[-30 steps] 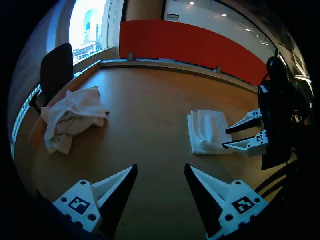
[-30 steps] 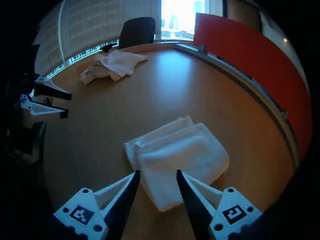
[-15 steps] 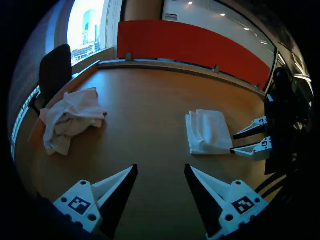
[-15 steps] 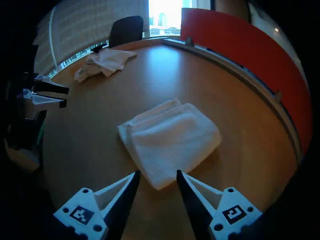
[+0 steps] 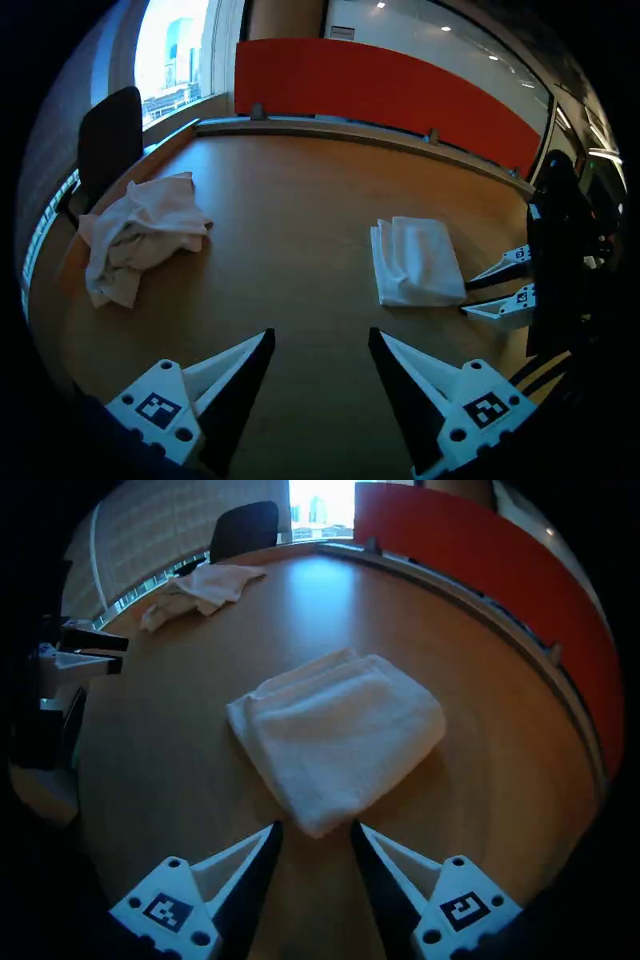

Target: Fold towel

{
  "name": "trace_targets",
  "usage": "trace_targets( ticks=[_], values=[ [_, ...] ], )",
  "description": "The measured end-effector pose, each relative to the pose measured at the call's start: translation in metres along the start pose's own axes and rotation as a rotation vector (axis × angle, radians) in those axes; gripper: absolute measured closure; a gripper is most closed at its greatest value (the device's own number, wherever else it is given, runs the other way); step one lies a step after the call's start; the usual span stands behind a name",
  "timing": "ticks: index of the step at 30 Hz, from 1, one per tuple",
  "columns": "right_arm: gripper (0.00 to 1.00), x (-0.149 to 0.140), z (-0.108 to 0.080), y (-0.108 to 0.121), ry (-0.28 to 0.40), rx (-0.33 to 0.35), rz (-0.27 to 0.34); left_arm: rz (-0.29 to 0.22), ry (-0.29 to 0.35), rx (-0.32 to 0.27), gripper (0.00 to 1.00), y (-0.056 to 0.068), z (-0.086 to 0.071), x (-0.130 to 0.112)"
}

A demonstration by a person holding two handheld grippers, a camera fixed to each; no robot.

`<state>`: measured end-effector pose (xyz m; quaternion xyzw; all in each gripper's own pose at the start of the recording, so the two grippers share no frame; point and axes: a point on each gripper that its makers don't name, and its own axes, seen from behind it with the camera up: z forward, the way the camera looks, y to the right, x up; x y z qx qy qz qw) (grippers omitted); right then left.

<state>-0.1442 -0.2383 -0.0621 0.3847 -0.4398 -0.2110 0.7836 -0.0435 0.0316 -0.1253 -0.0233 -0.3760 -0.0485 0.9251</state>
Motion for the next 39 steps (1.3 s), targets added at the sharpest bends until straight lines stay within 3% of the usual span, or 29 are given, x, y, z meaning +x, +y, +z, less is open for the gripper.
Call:
trace_targets(
  ticks=[10,21,30,39],
  values=[
    [0.58,-0.003,0.0,0.001,-0.002,-0.007,0.03,-0.003,0.001,-0.001,0.14,0.0,0.0,0.0],
    [0.95,-0.003,0.0,0.003,-0.002,-0.007,0.054,-0.002,0.003,0.0,0.14,0.0,0.0,0.001],
    [0.95,0.008,-0.007,0.004,0.022,-0.013,0.026,0.003,0.003,-0.004,0.14,0.001,-0.001,0.001],
    [0.95,0.048,-0.029,0.012,0.075,-0.034,-0.025,0.003,0.01,-0.007,0.14,0.0,-0.003,0.002]
  ],
)
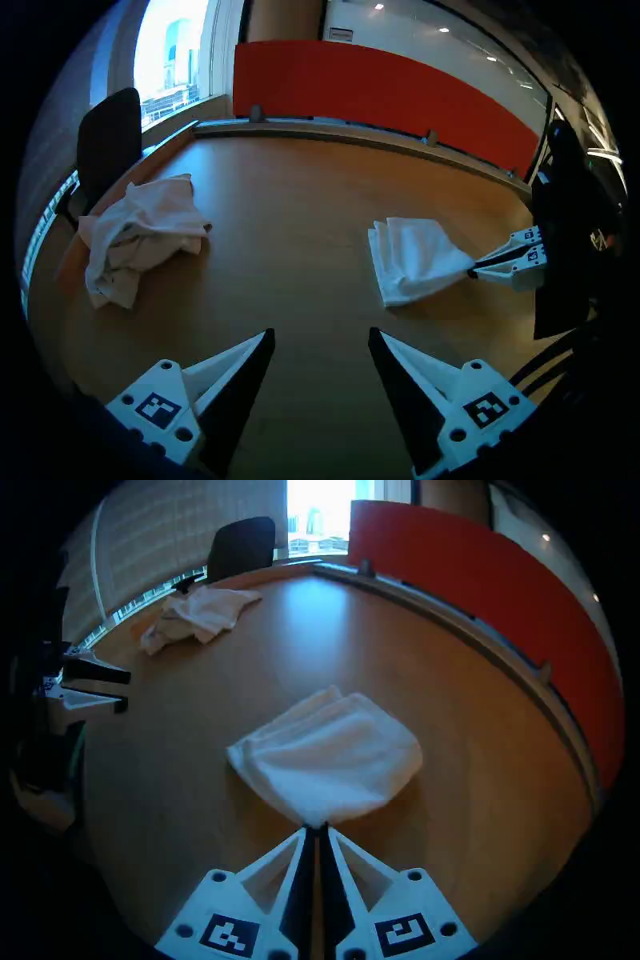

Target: Fold towel

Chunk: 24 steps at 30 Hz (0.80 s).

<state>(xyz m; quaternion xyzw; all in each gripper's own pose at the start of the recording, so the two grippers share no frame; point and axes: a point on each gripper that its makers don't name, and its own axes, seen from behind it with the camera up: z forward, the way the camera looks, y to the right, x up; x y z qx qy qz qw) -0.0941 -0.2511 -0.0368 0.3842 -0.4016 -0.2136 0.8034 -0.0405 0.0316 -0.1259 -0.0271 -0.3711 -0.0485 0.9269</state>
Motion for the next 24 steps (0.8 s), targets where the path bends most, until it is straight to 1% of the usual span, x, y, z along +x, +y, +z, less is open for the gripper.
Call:
trace_targets(
  ticks=[10,17,20,24],
  values=[
    [0.95,0.062,-0.027,0.014,0.073,-0.036,-0.054,0.001,0.017,-0.004,0.14,0.0,-0.006,0.005],
    [0.95,0.104,-0.054,0.019,0.134,-0.061,-0.091,0.007,0.031,-0.008,0.14,0.001,-0.011,0.011],
    [0.95,0.117,-0.065,0.023,0.15,-0.074,-0.103,0.012,0.035,-0.009,0.14,0.001,-0.012,0.013],
    [0.95,0.126,-0.078,0.029,0.164,-0.086,-0.106,0.016,0.042,-0.013,0.14,0.002,-0.015,0.017]
  ],
)
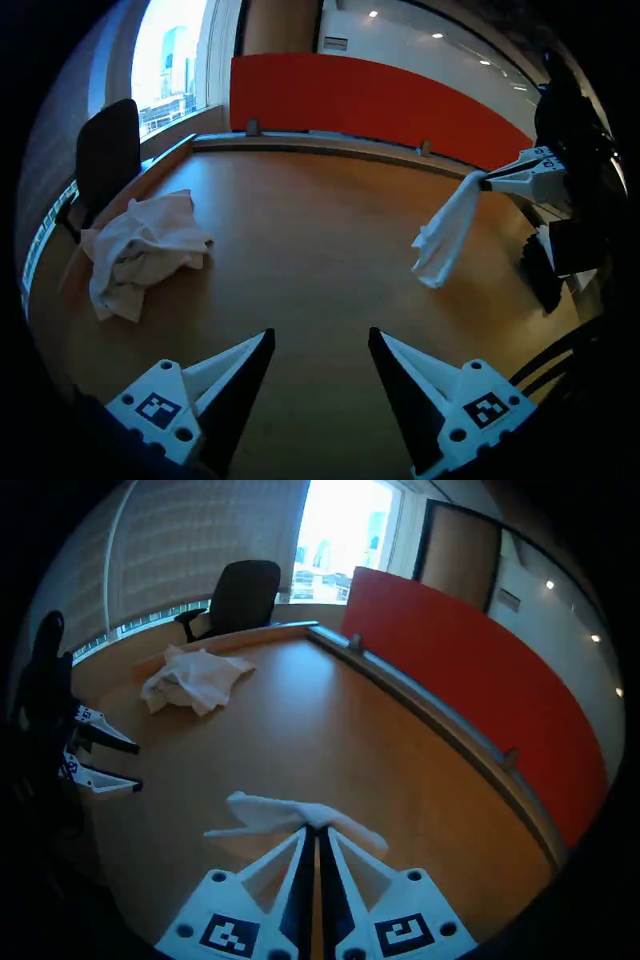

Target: Fold towel

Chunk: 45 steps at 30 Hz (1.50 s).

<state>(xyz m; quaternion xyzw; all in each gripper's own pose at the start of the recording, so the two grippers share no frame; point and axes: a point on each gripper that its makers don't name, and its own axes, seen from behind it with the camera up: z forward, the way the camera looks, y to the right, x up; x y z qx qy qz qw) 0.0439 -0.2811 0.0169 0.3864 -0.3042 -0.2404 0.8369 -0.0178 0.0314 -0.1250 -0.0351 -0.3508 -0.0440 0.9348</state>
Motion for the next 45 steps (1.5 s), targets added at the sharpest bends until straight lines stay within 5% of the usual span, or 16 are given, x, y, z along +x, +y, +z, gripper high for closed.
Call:
trace_targets(
  ticks=[25,45],
  values=[
    [0.95,0.004,-0.05,0.05,0.031,-0.078,0.044,0.024,0.009,-0.022,0.14,0.004,0.0,0.014],
    [0.95,-0.034,-0.13,0.161,0.028,-0.233,0.111,0.02,-0.003,-0.02,0.14,0.013,0.005,0.017]
  ],
)
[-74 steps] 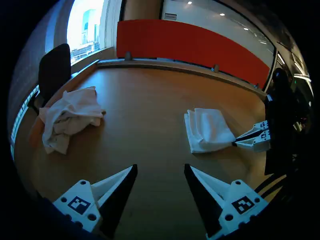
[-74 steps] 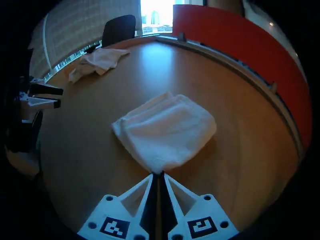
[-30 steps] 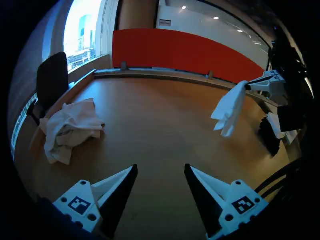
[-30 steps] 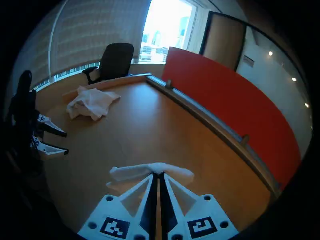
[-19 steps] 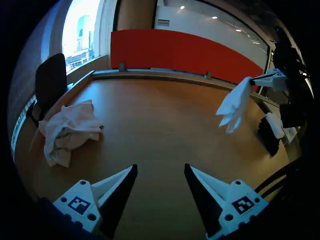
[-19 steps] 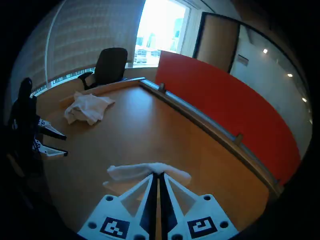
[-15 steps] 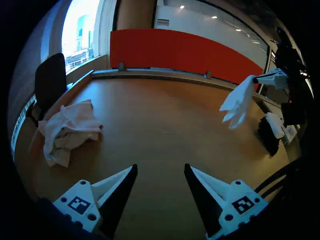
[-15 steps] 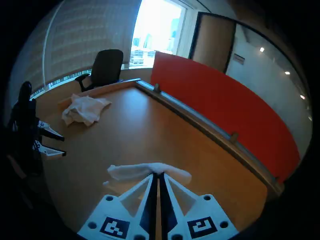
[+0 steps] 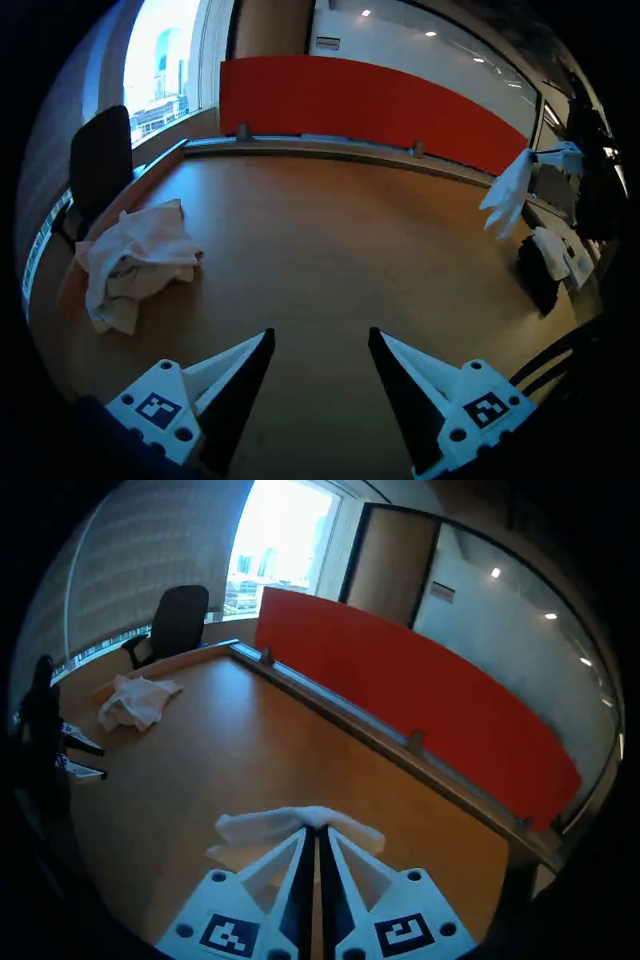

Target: Fold towel

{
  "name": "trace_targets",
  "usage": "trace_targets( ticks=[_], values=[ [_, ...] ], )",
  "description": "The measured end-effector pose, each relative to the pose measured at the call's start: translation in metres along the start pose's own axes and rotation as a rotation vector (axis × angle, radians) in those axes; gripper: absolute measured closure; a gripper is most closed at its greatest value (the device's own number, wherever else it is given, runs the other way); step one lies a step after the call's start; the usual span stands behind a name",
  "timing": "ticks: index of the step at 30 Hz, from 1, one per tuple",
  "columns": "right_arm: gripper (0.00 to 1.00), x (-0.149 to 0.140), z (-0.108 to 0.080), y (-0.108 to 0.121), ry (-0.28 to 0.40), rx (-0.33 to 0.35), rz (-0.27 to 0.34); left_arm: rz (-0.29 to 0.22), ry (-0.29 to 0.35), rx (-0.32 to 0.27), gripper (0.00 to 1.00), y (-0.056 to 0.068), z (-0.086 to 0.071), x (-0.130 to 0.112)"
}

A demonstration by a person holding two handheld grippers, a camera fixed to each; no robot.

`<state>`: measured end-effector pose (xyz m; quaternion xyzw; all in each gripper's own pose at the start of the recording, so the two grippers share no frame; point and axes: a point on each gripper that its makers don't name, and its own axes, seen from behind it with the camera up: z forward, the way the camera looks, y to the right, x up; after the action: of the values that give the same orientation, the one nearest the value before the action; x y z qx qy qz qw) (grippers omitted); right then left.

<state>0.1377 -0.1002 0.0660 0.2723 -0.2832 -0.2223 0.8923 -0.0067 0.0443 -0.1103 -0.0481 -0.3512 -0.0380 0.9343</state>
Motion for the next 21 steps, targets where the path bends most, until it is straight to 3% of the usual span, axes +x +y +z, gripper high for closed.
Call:
trace_targets(
  ticks=[21],
  values=[
    [0.95,-0.037,-0.034,0.102,-0.031,-0.112,0.048,0.031,-0.015,0.016,0.14,0.007,0.005,0.006]
  ],
)
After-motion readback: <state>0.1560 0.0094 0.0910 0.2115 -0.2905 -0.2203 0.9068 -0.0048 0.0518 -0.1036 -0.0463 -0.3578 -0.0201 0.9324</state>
